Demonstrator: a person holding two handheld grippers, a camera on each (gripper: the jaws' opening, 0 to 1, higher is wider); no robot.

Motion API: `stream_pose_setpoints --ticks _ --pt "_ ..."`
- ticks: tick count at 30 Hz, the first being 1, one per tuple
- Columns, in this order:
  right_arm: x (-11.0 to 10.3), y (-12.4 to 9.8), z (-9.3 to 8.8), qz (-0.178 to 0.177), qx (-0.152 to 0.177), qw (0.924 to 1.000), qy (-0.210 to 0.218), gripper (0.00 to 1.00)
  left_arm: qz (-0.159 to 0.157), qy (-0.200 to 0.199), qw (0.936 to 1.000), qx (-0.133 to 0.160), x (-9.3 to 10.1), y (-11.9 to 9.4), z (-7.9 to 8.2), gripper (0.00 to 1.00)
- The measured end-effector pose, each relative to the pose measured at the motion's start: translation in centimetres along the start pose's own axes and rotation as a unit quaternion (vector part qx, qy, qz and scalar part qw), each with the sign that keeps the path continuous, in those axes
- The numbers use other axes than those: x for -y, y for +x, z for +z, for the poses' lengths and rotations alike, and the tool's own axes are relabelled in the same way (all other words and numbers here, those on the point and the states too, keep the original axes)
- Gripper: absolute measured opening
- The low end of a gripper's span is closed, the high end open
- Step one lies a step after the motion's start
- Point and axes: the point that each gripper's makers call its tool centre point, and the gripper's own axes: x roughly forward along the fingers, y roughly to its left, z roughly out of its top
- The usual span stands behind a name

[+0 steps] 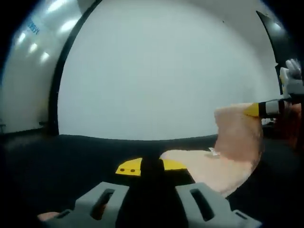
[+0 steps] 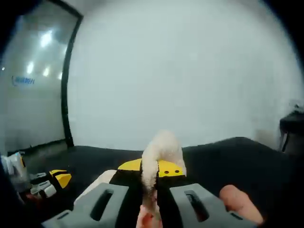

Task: Fold the towel on the table until its edges align and the towel forms a compact rectangular stack.

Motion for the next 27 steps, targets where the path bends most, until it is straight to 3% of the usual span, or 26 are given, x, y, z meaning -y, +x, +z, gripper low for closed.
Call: stream_pose_setpoints --ticks 3,5,7,8,11,14,16,17,19,20,21,22,23,25,26,27 --pt "-4.2 0.5 -0.9 0.033 -0.001 0.9987 -0.039 0.07 0.025 -0.046 0.9984 0.020 -1.4 -0.9 0.7 0.16" --pt "-7.1 0.6 -2.0 0.054 -0.001 0.9950 -0.084 0.07 0.037 -0.056 0.9976 0.016 -1.5 -2.3 0.4 0.15" --pt "-9.3 0.8 -3.5 0.075 -0.014 0.9916 -0.105 0.08 0.042 -0.059 0.9974 0.004 -1.1 -2.3 -0.2 0.14" --pt "-10.0 0.9 -4.5 0.078 -0.023 0.9895 -0.119 0.08 0.045 -0.054 0.9975 -0.010 -1.1 -2.1 -0.8 0.14" --pt "-11.8 1.7 -7.4 0.100 -0.053 0.9788 -0.171 0.08 0.040 -0.051 0.9979 -0.009 -1.0 -2.3 -0.7 0.14" --pt "-12.8 2.2 -8.7 0.107 -0.056 0.9696 -0.213 0.08 0.038 -0.055 0.9977 -0.005 -1.3 -1.9 -0.5 0.14" --pt "-13.5 1.5 -10.4 0.129 -0.092 0.9690 -0.189 0.12 0.037 -0.063 0.9973 -0.005 -1.7 -1.6 -0.5 0.14" --pt "-14.2 1.1 -10.8 0.154 -0.099 0.9651 -0.188 0.18 0.037 -0.064 0.9972 -0.005 -1.8 -1.5 -0.6 0.14" --pt "-15.5 -0.6 -11.0 0.209 -0.096 0.9473 -0.223 0.37 0.037 -0.071 0.9968 -0.006 -1.9 -1.3 -0.6 0.14" --pt "-15.8 -1.7 -10.1 0.224 -0.091 0.9506 -0.195 0.43 0.039 -0.074 0.9965 -0.004 -1.9 -1.4 -0.5 0.14" --pt "-16.0 -3.0 -8.6 0.234 -0.085 0.9622 -0.110 0.38 0.041 -0.078 0.9961 -0.002 -2.0 -1.5 -0.4 0.14" --pt "-15.7 -4.1 -6.6 0.252 -0.068 0.9648 -0.033 0.25 0.042 -0.083 0.9957 0.000 -2.2 -1.4 -0.4 0.14" --pt "-14.8 -3.9 -4.3 0.266 -0.042 0.9630 0.014 0.20 0.042 -0.085 0.9955 0.000 -2.2 -1.3 -0.5 0.13" --pt "-9.6 -1.8 -1.4 0.212 -0.003 0.9772 0.011 0.25 0.041 -0.083 0.9957 -0.004 -1.8 -1.5 -0.7 0.13" --pt "-6.1 -0.3 -0.8 0.184 -0.008 0.9828 0.018 0.26 0.039 -0.082 0.9959 -0.006 -1.7 -1.3 -0.7 0.13" --pt "-4.2 0.6 -0.8 0.173 -0.014 0.9841 0.040 0.26 0.038 -0.078 0.9962 -0.007 -1.7 -1.1 -0.7 0.13"
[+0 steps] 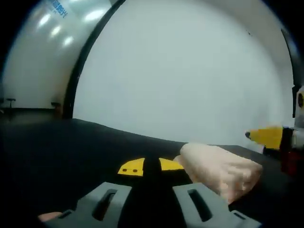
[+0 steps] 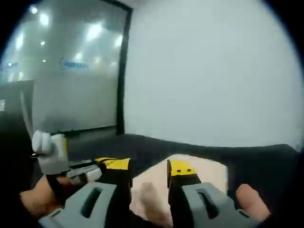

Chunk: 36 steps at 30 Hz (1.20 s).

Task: Fold the towel on the table until its edges align and the towel forms a compact rectangular stack.

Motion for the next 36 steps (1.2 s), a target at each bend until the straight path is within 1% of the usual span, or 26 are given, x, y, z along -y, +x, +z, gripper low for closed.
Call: stream_pose_setpoints --ticks 1,2,3,5,6,7,9,11,14,16,17,18,19,20,21,22,23,24,25,26,28,29,30,32,33,36 --pt "1.7 0.3 -0.8 -0.006 -0.021 0.9995 0.021 0.28 -0.005 0.003 1.0000 0.001 0.2 0.0 0.1 0.13" --pt "2.2 0.6 -2.3 -0.005 -0.058 0.9978 0.033 0.30 -0.011 0.003 0.9999 0.007 0.5 0.0 0.4 0.13" --pt "2.5 0.6 -3.3 -0.002 -0.067 0.9973 0.028 0.31 -0.020 0.001 0.9997 0.015 0.8 0.1 0.7 0.13" --pt "1.4 1.6 -4.7 0.023 -0.053 0.9974 -0.044 0.32 -0.033 0.009 0.9992 0.019 1.2 0.4 1.0 0.14" --pt "0.7 1.6 -6.3 0.031 -0.063 0.9948 -0.074 0.34 -0.040 0.019 0.9989 0.017 1.5 0.5 1.0 0.15" --pt "0.5 1.8 -7.3 0.032 -0.074 0.9935 -0.081 0.36 -0.047 0.030 0.9984 0.013 1.9 0.5 0.7 0.15" --pt "-0.2 2.4 -9.1 0.036 -0.086 0.9941 -0.057 0.36 -0.059 0.044 0.9972 0.013 2.3 0.7 0.8 0.16" --pt "-0.2 2.4 -9.6 0.032 -0.089 0.9939 -0.057 0.35 -0.072 0.049 0.9961 0.017 2.7 0.9 1.0 0.17" --pt "-0.1 2.0 -9.2 0.046 -0.089 0.9931 -0.062 0.35 -0.099 0.080 0.9911 0.041 4.2 1.0 2.0 0.19" --pt "0.8 1.2 -7.5 0.062 -0.060 0.9961 0.020 0.32 -0.132 0.096 0.9851 0.053 6.6 0.3 2.6 0.23" --pt "1.9 0.7 -6.4 0.055 -0.045 0.9946 0.075 0.30 -0.139 0.106 0.9827 0.060 7.1 0.6 3.1 0.22" --pt "4.0 0.3 -5.1 0.034 -0.018 0.9942 0.101 0.29 -0.144 0.113 0.9808 0.066 7.6 1.0 3.6 0.22" --pt "6.0 0.3 -3.9 0.009 0.018 0.9957 0.090 0.30 -0.164 0.117 0.9769 0.070 9.0 1.3 4.1 0.23" --pt "8.2 0.3 -3.8 -0.020 0.033 0.9973 0.063 0.31 -0.188 0.125 0.9720 0.064 10.5 1.7 4.2 0.23" --pt "9.7 0.6 -4.7 -0.041 0.021 0.9953 0.085 0.33 -0.210 0.136 0.9670 0.047 11.7 2.6 3.7 0.24" --pt "10.3 0.9 -6.0 -0.039 0.004 0.9889 0.144 0.33 -0.216 0.163 0.9626 0.022 12.3 3.9 2.9 0.31" --pt "10.7 1.1 -6.3 -0.043 0.004 0.9829 0.179 0.32 -0.214 0.174 0.9605 -0.037 12.6 5.7 1.2 0.40" --pt "11.6 1.5 -6.2 -0.057 0.007 0.9831 0.174 0.30 -0.212 0.165 0.9618 -0.051 12.7 6.5 0.7 0.46" --pt "11.9 1.5 -5.6 -0.062 0.023 0.9882 0.138 0.28 -0.212 0.157 0.9635 -0.045 13.0 8.4 0.8 0.47" --pt "11.4 1.6 -5.1 -0.056 0.033 0.9911 0.116 0.28 -0.199 0.150 0.9672 -0.050 12.6 9.5 0.4 0.45" --pt "10.1 1.4 -5.1 -0.038 0.029 0.9923 0.114 0.29 -0.165 0.151 0.9692 -0.103 10.3 10.7 -2.2 0.38" --pt "9.9 1.4 -5.3 -0.037 0.025 0.9933 0.107 0.30 -0.160 0.147 0.9689 -0.118 9.9 9.0 -3.1 0.35" --pt "9.9 1.3 -5.7 -0.041 0.018 0.9942 0.098 0.30 -0.164 0.134 0.9678 -0.136 9.8 8.4 -4.2 0.36" --pt "10.2 1.6 -5.8 -0.043 0.014 0.9939 0.100 0.30 -0.166 0.109 0.9695 -0.144 9.7 8.2 -5.6 0.36" --pt "10.4 1.6 -5.8 -0.049 0.015 0.9938 0.099 0.29 -0.157 0.087 0.9754 -0.128 9.2 8.7 -5.5 0.36" --pt "11.5 1.5 -5.8 -0.067 0.018 0.9919 0.107 0.29 -0.161 0.089 0.9762 -0.115 9.2 8.1 -5.4 0.36"
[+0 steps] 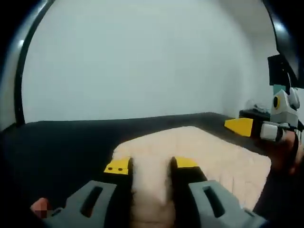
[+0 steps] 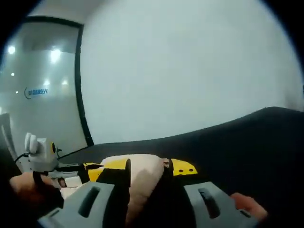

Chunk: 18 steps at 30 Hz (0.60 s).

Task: Fold the towel on the table until its edges align and the towel forms a compact rectangular stack.

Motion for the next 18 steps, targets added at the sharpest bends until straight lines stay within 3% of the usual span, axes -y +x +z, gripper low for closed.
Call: stream_pose_setpoints --ticks 2,4,5,6,7,8,9,12,13,15,18 --pt "0.0 -0.2 0.0 0.002 -0.003 0.9999 0.010 0.29 0.000 -0.006 0.9999 0.010 -0.7 0.6 0.2 0.36" --pt "-0.1 -0.6 0.1 0.001 -0.002 1.0000 0.009 0.29 0.003 -0.002 0.9998 0.019 0.0 -0.2 0.6 0.36" --pt "0.0 -0.6 0.1 0.000 -0.002 1.0000 0.007 0.29 0.008 -0.004 0.9996 0.028 -0.8 -0.3 1.1 0.37" --pt "-0.1 -0.6 0.1 0.000 -0.002 1.0000 0.008 0.29 0.015 -0.015 0.9985 0.050 -1.3 -0.7 2.1 0.37" --pt "0.0 -0.4 0.5 -0.004 0.003 1.0000 0.003 0.27 0.003 -0.030 0.9955 0.090 -1.3 -0.7 3.9 0.37" --pt "0.3 -0.2 1.1 -0.018 0.011 0.9997 -0.011 0.26 -0.010 -0.044 0.9887 0.143 -1.3 -1.0 5.8 0.37" --pt "0.0 0.1 1.4 -0.017 0.017 0.9994 -0.024 0.25 -0.009 -0.054 0.9846 0.166 -0.8 -1.8 6.6 0.37" --pt "-2.9 2.0 0.4 0.029 0.005 0.9990 -0.032 0.26 0.009 -0.032 0.9880 0.151 -0.7 -1.4 6.0 0.37" --pt "-3.7 2.4 -0.2 0.044 0.001 0.9977 -0.052 0.27 0.011 -0.029 0.9891 0.144 -0.3 -1.1 5.5 0.37" --pt "-3.6 2.5 -1.2 0.038 -0.012 0.9933 -0.109 0.26 0.019 -0.032 0.9926 0.116 -0.2 -0.4 4.3 0.37" --pt "-4.8 2.6 -2.2 0.060 -0.028 0.9931 -0.097 0.26 0.005 -0.015 0.9973 0.072 1.2 0.2 2.4 0.36"
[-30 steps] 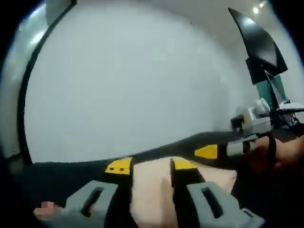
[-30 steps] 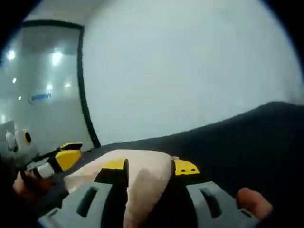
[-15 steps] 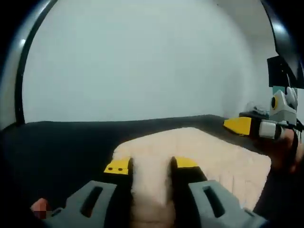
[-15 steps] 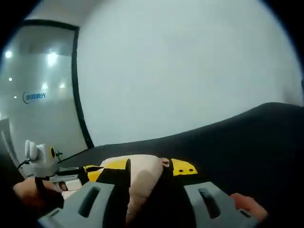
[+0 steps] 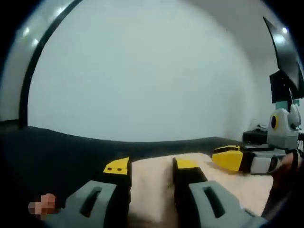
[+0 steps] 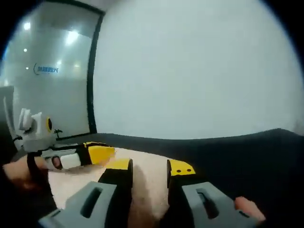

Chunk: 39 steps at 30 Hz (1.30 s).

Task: Fold the towel on the table until its edges align and the towel forms a compact rectangular stack.

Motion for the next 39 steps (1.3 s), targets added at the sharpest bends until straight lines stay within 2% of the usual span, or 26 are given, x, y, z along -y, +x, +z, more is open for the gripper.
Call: stream_pose_setpoints --ticks 1,2,3,4,8,11,13,15,16,17,19,21,22,23,24,27,28,29,30,31,32,34,35,36,38,39 --pt "-0.3 0.1 -0.7 0.006 -0.017 0.9995 0.028 0.25 -0.002 0.004 0.9998 -0.021 0.0 0.3 -0.8 0.35" --pt "0.1 -0.2 -2.2 -0.006 -0.054 0.9977 0.041 0.24 -0.003 0.010 0.9994 -0.034 0.1 0.2 -1.4 0.34" --pt "0.7 -0.4 -3.9 -0.017 -0.093 0.9951 0.028 0.23 0.001 0.007 0.9996 -0.029 -0.3 1.0 -1.4 0.34" --pt "0.1 -0.3 -3.4 -0.004 -0.070 0.9974 0.018 0.23 0.000 0.005 0.9994 -0.036 -0.3 0.9 -1.6 0.34" --pt "-0.1 -0.9 -3.8 -0.006 -0.083 0.9964 0.016 0.21 0.003 0.006 0.9988 -0.048 -0.4 1.4 -2.0 0.32" --pt "0.1 -1.1 -3.0 -0.004 -0.066 0.9976 0.021 0.22 -0.009 0.013 0.9990 -0.042 -0.2 0.6 -1.5 0.32" --pt "0.0 -2.0 -1.8 0.004 -0.047 0.9984 0.030 0.22 -0.028 0.002 0.9996 -0.002 -0.2 0.4 0.8 0.28" --pt "-0.8 -2.4 -1.1 0.026 -0.046 0.9967 0.061 0.21 -0.086 -0.021 0.9920 0.090 1.8 -1.1 4.7 0.18" --pt "-0.7 -2.9 -1.0 0.026 -0.059 0.9962 0.059 0.21 -0.101 -0.040 0.9900 0.090 2.2 -1.5 4.9 0.17" --pt "-0.9 -3.4 -1.0 0.024 -0.065 0.9960 0.057 0.21 -0.108 -0.036 0.9910 0.070 2.9 -1.8 4.2 0.18" --pt "-1.7 -4.7 -1.3 0.025 -0.076 0.9962 0.036 0.20 -0.080 0.005 0.9967 0.012 1.6 -0.9 1.4 0.20" --pt "-3.5 -5.4 -1.2 0.041 -0.069 0.9968 0.006 0.18 -0.066 0.039 0.9958 -0.050 1.1 0.1 -1.5 0.23" --pt "-3.8 -5.6 -2.3 0.033 -0.091 0.9951 -0.020 0.16 -0.062 0.050 0.9947 -0.065 1.1 0.4 -2.1 0.23" --pt "-3.5 -5.7 -3.9 0.022 -0.127 0.9904 -0.050 0.14 -0.064 0.048 0.9955 -0.052 1.2 0.8 -1.7 0.23" --pt "-3.6 -5.3 -4.3 0.029 -0.120 0.9898 -0.072 0.13 -0.062 0.039 0.9959 -0.054 0.9 1.0 -1.8 0.22" --pt "-3.6 -5.0 -2.7 0.041 -0.093 0.9944 -0.029 0.14 -0.062 0.020 0.9968 -0.046 0.3 0.4 -1.1 0.22" --pt "-3.0 -5.1 -1.8 0.040 -0.083 0.9956 0.018 0.15 -0.067 0.019 0.9966 -0.044 0.2 0.3 -0.9 0.23" --pt "-2.1 -5.3 -1.3 0.030 -0.080 0.9948 0.054 0.18 -0.075 -0.012 0.9964 -0.038 0.1 0.0 -0.4 0.26" --pt "-1.0 -5.8 -0.4 0.022 -0.065 0.9936 0.089 0.24 -0.065 -0.073 0.9936 -0.057 -0.3 -0.7 -0.1 0.30" --pt "0.0 -6.1 0.5 0.021 -0.054 0.9892 0.135 0.27 -0.059 -0.100 0.9904 -0.075 -0.7 -2.0 0.7 0.33" --pt "1.4 -6.3 0.6 0.010 -0.063 0.9816 0.180 0.30 -0.055 -0.105 0.9893 -0.085 -1.3 -3.1 1.6 0.36" --pt "3.8 -7.2 1.0 -0.005 -0.077 0.9629 0.258 0.31 -0.006 -0.144 0.9772 -0.155 -3.9 -5.3 1.8 0.42" --pt "4.4 -7.5 0.9 -0.005 -0.086 0.9535 0.289 0.31 -0.005 -0.152 0.9732 -0.172 -3.7 -6.2 1.7 0.43" --pt "4.5 -7.7 0.8 0.003 -0.101 0.9499 0.296 0.31 -0.019 -0.175 0.9657 -0.191 -3.5 -6.6 1.4 0.46" --pt "4.5 -7.7 0.7 0.002 -0.112 0.9527 0.282 0.33 -0.054 -0.292 0.9268 -0.230 -1.5 -7.1 0.4 0.51" --pt "4.0 -7.8 -0.3 0.002 -0.149 0.9429 0.298 0.33 -0.080 -0.308 0.9145 -0.250 -0.1 -7.6 -0.4 0.57"
